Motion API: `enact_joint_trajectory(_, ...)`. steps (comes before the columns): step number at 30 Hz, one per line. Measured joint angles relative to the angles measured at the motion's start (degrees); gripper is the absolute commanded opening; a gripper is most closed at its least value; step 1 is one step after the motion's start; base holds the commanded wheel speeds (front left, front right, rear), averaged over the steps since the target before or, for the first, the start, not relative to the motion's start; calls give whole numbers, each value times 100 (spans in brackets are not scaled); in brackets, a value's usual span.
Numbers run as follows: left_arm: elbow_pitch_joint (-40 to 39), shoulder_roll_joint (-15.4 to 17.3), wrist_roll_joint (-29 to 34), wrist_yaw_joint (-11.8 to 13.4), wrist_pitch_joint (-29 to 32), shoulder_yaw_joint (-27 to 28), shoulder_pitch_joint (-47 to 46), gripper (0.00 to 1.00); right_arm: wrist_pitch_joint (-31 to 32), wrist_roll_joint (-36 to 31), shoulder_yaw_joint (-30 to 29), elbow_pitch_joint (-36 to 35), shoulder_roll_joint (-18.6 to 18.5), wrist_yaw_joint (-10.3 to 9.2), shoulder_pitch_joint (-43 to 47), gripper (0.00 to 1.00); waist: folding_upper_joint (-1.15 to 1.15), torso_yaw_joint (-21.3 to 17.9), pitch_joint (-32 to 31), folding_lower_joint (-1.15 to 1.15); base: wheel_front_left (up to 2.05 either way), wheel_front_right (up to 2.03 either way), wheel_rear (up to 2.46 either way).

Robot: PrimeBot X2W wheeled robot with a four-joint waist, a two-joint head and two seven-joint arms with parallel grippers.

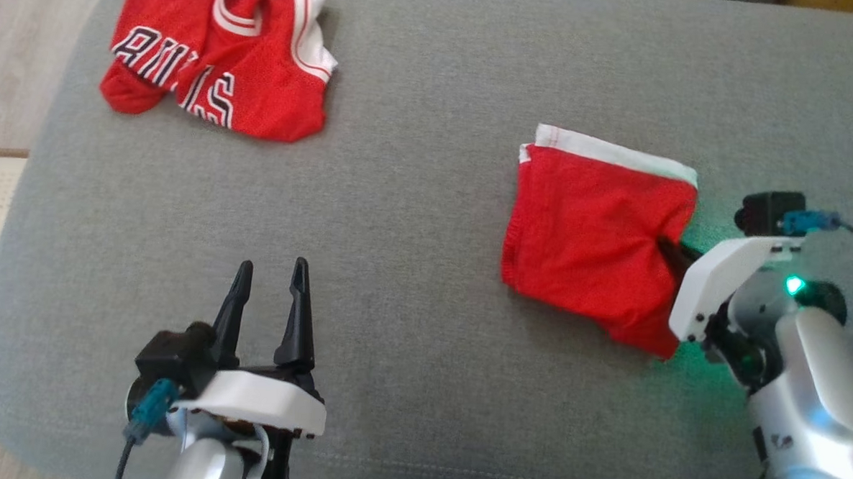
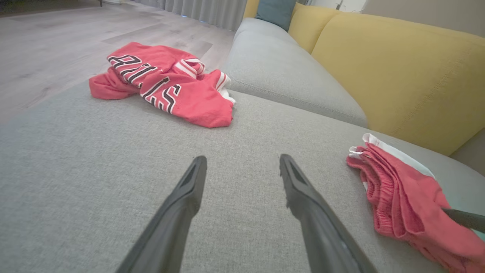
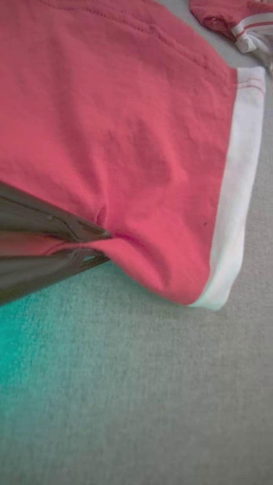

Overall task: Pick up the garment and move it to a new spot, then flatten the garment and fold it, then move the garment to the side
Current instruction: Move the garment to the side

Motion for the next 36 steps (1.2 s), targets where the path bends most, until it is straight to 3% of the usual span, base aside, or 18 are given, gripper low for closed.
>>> enact_joint_trajectory(8, -54, 0, 192, -92, 0, 34, -16, 100, -188, -51, 65, -120, -293, 0, -396, 0, 0, -390, 186, 0, 0, 0, 0)
enact_joint_trajectory(15, -186, -4, 500, -246, -1, 66, -495, 100, -191, -211, 123, -410, -657, 0, -1065, 0, 0, -1127, 570, 0, 0, 0, 0)
enact_joint_trajectory(28, -192, 71, 835, -397, -1, 56, -900, 100, -597, -257, 132, -364, -495, 0, -1349, 0, 0, -2477, 1211, 0, 0, 0, 0)
enact_joint_trajectory(32, -188, 93, 835, -398, -1, 42, -961, 100, -743, -412, 154, -232, -476, 0, -1523, 0, 0, -2623, 1368, 0, 0, 0, 0)
enact_joint_trajectory(36, -212, 151, 835, -398, -1, 42, -966, 100, -799, -688, 160, -31, -665, 0, -1778, 0, 0, -2515, 1413, 0, 0, 0, 0)
